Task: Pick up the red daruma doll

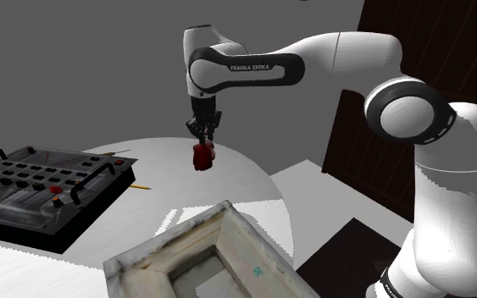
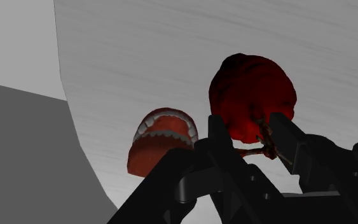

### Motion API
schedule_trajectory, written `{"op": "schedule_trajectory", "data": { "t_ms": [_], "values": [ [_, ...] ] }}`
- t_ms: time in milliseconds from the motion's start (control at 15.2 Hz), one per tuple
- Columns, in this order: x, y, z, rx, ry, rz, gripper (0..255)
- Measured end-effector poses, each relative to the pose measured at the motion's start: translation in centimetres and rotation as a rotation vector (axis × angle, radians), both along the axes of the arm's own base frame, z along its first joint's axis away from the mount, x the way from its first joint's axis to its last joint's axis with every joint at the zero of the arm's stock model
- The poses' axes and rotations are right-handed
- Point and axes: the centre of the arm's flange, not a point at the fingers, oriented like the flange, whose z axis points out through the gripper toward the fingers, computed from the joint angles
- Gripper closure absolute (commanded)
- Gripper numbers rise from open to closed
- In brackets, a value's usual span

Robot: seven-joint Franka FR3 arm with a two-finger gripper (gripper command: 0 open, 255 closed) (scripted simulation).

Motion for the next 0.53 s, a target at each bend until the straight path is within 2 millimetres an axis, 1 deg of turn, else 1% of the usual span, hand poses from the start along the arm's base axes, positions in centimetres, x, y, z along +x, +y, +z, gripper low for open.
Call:
{"op": "schedule_trajectory", "data": {
  "t_ms": [528],
  "values": [
    [-0.1,-0.1,3.9,0.000,0.000,0.000,255]
  ]
}}
